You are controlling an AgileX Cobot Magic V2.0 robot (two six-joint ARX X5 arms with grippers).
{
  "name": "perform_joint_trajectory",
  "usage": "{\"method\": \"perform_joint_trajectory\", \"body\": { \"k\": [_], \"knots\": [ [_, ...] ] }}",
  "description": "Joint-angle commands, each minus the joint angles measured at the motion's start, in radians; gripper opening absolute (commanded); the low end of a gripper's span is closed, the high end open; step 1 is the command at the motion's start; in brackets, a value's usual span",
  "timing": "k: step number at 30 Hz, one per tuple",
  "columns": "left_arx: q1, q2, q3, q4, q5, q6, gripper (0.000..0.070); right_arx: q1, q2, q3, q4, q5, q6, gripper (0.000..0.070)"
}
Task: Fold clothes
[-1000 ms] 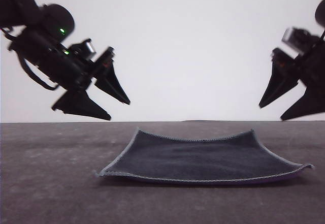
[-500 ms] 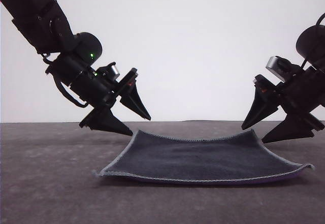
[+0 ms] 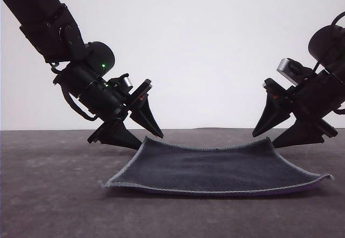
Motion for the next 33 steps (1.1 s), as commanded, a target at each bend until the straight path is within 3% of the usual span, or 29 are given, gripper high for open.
{"method": "perform_joint_trajectory", "body": {
  "k": [1, 3, 6, 13, 20, 25, 33],
  "knots": [
    [-0.009, 0.024, 0.023, 0.004, 0.005, 0.003, 0.0223, 0.003, 0.022, 0.019, 0.010, 0.006, 0.007, 0.0193],
    [-0.013, 0.024, 0.023, 0.004, 0.005, 0.003, 0.0206, 0.003, 0.022, 0.019, 0.010, 0.014, 0.007, 0.0129],
    [-0.013, 0.024, 0.023, 0.003, 0.005, 0.004, 0.0081, 0.003, 0.022, 0.019, 0.010, 0.022, 0.006, 0.0013],
    [-0.013, 0.024, 0.023, 0.003, 0.008, 0.007, 0.0003, 0.003, 0.022, 0.019, 0.010, 0.014, 0.006, 0.0005],
    [-0.002, 0.024, 0.035, -0.039, 0.102, 0.013, 0.0003, -0.019, 0.022, 0.024, -0.010, -0.135, 0.006, 0.0005],
    [0.011, 0.024, 0.081, -0.165, 0.132, 0.077, 0.0004, -0.044, 0.022, 0.060, -0.149, -0.184, -0.056, 0.0005],
    [0.020, 0.024, 0.168, -0.435, 0.145, 0.206, 0.0004, -0.074, 0.021, 0.177, -0.496, -0.266, -0.204, 0.0005]
  ]
}}
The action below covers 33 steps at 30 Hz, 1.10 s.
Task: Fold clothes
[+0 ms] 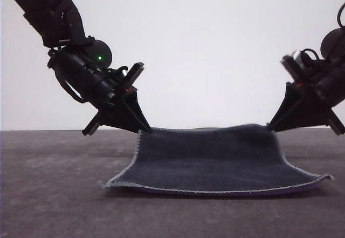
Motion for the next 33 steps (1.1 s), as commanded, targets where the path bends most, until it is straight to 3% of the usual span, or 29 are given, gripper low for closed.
{"method": "perform_joint_trajectory", "body": {
  "k": [1, 7, 16, 33],
  "knots": [
    [-0.004, 0.024, 0.031, -0.048, 0.012, 0.066, 0.0004, -0.002, 0.021, 0.037, -0.067, -0.011, -0.074, 0.0005],
    [-0.004, 0.024, 0.067, -0.210, 0.074, 0.135, 0.0004, -0.002, 0.021, 0.098, -0.263, -0.014, -0.149, 0.0005],
    [-0.005, 0.024, 0.071, -0.409, 0.089, 0.255, 0.0004, -0.002, 0.021, 0.106, -0.419, -0.018, -0.223, 0.0005],
    [-0.041, 0.024, 0.071, -0.594, 0.090, 0.332, 0.0028, -0.002, 0.021, 0.106, -0.597, -0.004, -0.305, 0.0006]
  ]
}}
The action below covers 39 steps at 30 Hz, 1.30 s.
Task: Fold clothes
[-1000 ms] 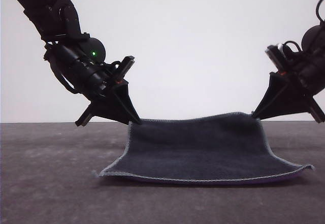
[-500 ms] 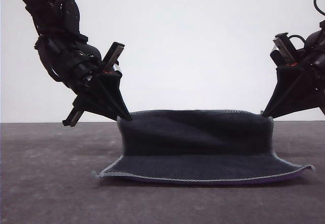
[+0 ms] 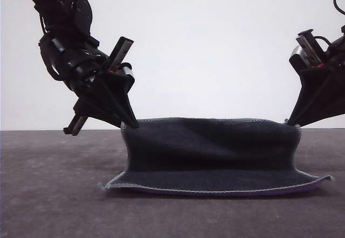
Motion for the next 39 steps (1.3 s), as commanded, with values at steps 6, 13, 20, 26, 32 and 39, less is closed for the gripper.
{"method": "perform_joint_trajectory", "body": {
  "k": [6, 13, 20, 26, 32, 39],
  "knots": [
    [-0.003, 0.024, 0.021, -0.091, 0.005, 0.070, 0.0029, -0.002, 0.021, 0.019, -0.071, 0.000, -0.054, 0.0006],
    [-0.008, 0.024, 0.021, -0.107, 0.006, 0.078, 0.0051, -0.002, 0.021, 0.019, -0.099, 0.006, -0.065, 0.0007],
    [-0.015, 0.024, 0.021, -0.115, 0.006, 0.077, 0.0313, -0.002, 0.021, 0.019, -0.103, 0.013, -0.065, 0.0154],
    [-0.015, 0.024, 0.021, -0.136, 0.006, 0.078, 0.0326, -0.002, 0.021, 0.019, -0.103, 0.015, -0.065, 0.0431],
    [-0.015, 0.023, 0.024, -0.170, 0.006, 0.097, 0.0326, -0.002, 0.021, 0.020, -0.103, 0.025, -0.065, 0.0440],
    [0.010, -0.010, 0.070, -0.197, 0.006, 0.142, 0.0325, -0.020, -0.017, 0.063, -0.111, 0.053, -0.070, 0.0491]
  ]
}}
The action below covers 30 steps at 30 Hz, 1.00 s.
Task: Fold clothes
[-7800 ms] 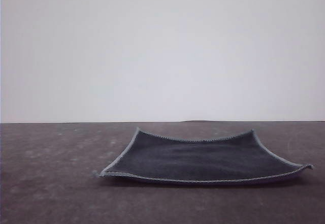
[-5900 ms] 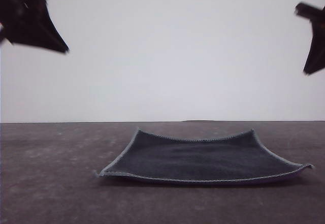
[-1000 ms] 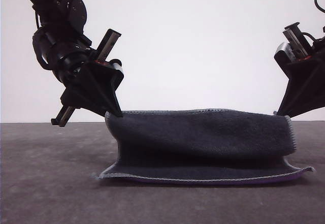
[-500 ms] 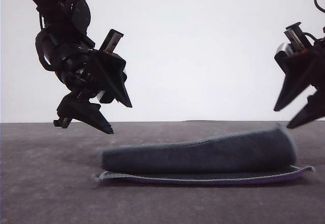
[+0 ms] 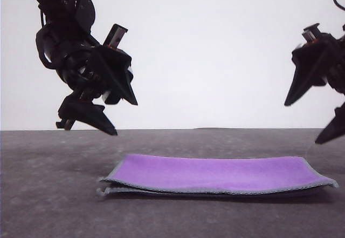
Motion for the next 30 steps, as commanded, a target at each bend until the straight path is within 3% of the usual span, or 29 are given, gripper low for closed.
{"method": "perform_joint_trajectory", "body": {
  "k": [1, 5, 7, 12, 14, 23, 30],
  "knots": [
    [0.017, -0.040, 0.034, -0.013, 0.005, 0.037, 0.0325, -0.011, -0.023, 0.041, -0.002, 0.000, -0.018, 0.0491],
    [0.044, -0.104, 0.095, 0.020, -0.010, 0.007, 0.0325, -0.024, -0.118, 0.094, -0.001, 0.055, -0.008, 0.0491],
    [0.056, -0.145, 0.128, 0.054, -0.068, -0.029, 0.0325, -0.027, -0.184, 0.118, 0.002, 0.118, 0.018, 0.0491],
    [0.065, -0.277, 0.160, 0.181, -0.465, -0.195, 0.0326, -0.030, -0.390, 0.148, 0.014, 0.306, 0.087, 0.0491],
    [0.065, -0.333, 0.160, 0.208, -0.558, -0.219, 0.0326, -0.030, -0.480, 0.147, 0.013, 0.354, 0.098, 0.0491],
    [0.070, -0.539, 0.045, 0.183, -0.557, -0.223, 0.0325, -0.030, -0.779, 0.124, -0.006, 0.409, 0.123, 0.0491],
    [0.080, -0.683, -0.198, 0.232, -0.557, -0.242, 0.0325, -0.028, -0.811, -0.057, 0.082, 0.399, 0.159, 0.0491]
  ]
}}
